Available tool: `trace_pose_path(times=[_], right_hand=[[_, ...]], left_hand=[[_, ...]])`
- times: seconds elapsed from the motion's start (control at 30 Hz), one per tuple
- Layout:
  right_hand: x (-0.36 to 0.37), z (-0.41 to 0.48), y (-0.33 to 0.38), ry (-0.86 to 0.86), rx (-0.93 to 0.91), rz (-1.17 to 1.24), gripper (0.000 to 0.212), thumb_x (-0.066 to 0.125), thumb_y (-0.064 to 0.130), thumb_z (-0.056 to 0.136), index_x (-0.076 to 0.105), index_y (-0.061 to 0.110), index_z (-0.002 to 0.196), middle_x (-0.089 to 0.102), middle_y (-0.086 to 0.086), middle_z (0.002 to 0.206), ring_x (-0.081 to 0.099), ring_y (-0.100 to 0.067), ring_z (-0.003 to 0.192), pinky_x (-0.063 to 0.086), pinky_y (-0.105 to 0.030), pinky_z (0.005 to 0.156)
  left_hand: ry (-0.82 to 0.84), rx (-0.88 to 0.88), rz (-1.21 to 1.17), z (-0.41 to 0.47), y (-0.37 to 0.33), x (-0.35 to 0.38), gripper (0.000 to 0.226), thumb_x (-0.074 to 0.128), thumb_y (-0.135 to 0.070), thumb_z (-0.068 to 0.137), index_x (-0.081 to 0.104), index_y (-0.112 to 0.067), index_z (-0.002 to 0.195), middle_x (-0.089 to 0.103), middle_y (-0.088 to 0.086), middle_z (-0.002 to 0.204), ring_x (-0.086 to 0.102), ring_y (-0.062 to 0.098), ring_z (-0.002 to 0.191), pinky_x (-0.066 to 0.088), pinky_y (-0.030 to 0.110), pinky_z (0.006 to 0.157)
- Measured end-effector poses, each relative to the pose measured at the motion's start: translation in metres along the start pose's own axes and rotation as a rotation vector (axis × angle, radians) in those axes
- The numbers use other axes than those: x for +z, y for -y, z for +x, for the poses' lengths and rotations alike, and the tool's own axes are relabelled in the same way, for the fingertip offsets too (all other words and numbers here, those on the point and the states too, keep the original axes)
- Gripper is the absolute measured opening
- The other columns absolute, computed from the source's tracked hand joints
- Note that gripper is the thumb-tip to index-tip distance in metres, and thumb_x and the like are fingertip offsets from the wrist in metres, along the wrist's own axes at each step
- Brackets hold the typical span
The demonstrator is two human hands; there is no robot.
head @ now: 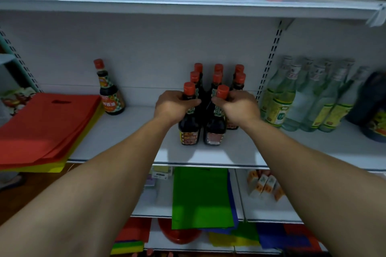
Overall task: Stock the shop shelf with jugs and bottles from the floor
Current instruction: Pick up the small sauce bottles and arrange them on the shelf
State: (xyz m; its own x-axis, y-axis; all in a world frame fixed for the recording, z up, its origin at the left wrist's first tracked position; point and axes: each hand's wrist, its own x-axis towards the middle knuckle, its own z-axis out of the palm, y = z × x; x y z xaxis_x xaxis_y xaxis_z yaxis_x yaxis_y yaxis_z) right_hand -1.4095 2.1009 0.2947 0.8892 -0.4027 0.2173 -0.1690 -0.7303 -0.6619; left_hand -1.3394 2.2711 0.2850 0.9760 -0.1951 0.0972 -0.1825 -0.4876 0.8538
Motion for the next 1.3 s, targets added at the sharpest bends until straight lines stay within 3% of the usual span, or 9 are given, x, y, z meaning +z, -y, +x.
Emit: trace_pose_path(times=[0.13,0.37,0.6,0.77,0.93,1.03,1.13,1.3], right_hand=[[0.004,0.008,0.002,0.028,0.023,-0.034,0.042,0.062,0.051,0.086,0.060,0.017,0.062,0.060,-0.004,0.064,0.060,-0.027,0.071,0.042,-0.035,0.063],[0.010,0.017,0.002,0.043,0.058,-0.057,0.040,0.059,0.053,0.088,0.053,0.024,0.060,0.052,0.005,0.062,0.055,-0.022,0.072,0.035,-0.030,0.061],[0.015,0.017,0.004,0.045,0.048,0.014,0.034,0.060,0.049,0.089,0.070,0.017,0.088,0.066,0.000,0.081,0.059,-0.021,0.081,0.042,-0.031,0.069],[0.016,0.015,0.003,0.076,0.072,0.110,0.036,0.065,0.044,0.088,0.066,0.015,0.108,0.067,-0.003,0.106,0.060,-0.023,0.099,0.047,-0.033,0.085],[0.024,0.007,-0.019,0.215,0.142,-0.030,0.039,0.069,0.046,0.083,0.063,0.021,0.112,0.065,0.000,0.116,0.060,-0.024,0.103,0.048,-0.032,0.083],[0.031,0.000,-0.034,0.270,0.183,-0.128,0.047,0.066,0.052,0.083,0.060,0.026,0.121,0.065,0.000,0.121,0.060,-0.024,0.103,0.043,-0.029,0.076],[0.040,-0.007,-0.042,0.259,0.215,-0.085,0.055,0.061,0.054,0.086,0.053,0.025,0.132,0.061,-0.002,0.130,0.057,-0.027,0.114,0.041,-0.027,0.079],[0.051,-0.012,-0.045,0.185,0.224,-0.003,0.048,0.059,0.048,0.090,0.055,0.021,0.130,0.062,-0.005,0.128,0.057,-0.028,0.113,0.038,-0.024,0.077]], left_hand=[[0.034,-0.027,0.009,0.016,0.004,0.001,0.033,0.079,-0.046,0.072,0.076,-0.022,0.094,0.074,-0.002,0.095,0.067,0.015,0.089,0.054,0.033,0.086],[0.043,-0.030,-0.030,0.024,0.007,0.008,0.036,0.079,-0.044,0.074,0.075,-0.022,0.102,0.074,-0.002,0.101,0.067,0.014,0.094,0.052,0.027,0.086],[0.056,-0.005,-0.097,0.020,0.009,0.014,0.035,0.079,-0.039,0.075,0.074,-0.023,0.105,0.073,-0.004,0.104,0.067,0.013,0.096,0.052,0.029,0.092],[0.089,0.030,-0.062,0.018,0.014,0.012,0.033,0.077,-0.036,0.079,0.070,-0.021,0.107,0.071,-0.003,0.104,0.065,0.014,0.096,0.049,0.027,0.086],[0.163,-0.019,-0.002,0.010,0.039,0.012,0.054,0.080,-0.022,0.077,0.058,-0.017,0.125,0.060,0.001,0.124,0.056,0.015,0.108,0.041,0.025,0.087],[0.225,-0.065,0.006,0.002,0.055,0.016,0.067,0.082,-0.014,0.073,0.052,-0.021,0.133,0.060,0.004,0.126,0.057,0.024,0.117,0.047,0.036,0.097],[0.188,-0.062,-0.064,-0.004,0.060,0.021,0.067,0.080,-0.007,0.074,0.051,-0.020,0.134,0.062,0.005,0.122,0.061,0.026,0.111,0.049,0.042,0.098],[0.157,-0.068,-0.164,-0.006,0.063,0.025,0.068,0.078,-0.003,0.075,0.051,-0.018,0.135,0.061,0.005,0.124,0.061,0.024,0.109,0.050,0.041,0.097]])
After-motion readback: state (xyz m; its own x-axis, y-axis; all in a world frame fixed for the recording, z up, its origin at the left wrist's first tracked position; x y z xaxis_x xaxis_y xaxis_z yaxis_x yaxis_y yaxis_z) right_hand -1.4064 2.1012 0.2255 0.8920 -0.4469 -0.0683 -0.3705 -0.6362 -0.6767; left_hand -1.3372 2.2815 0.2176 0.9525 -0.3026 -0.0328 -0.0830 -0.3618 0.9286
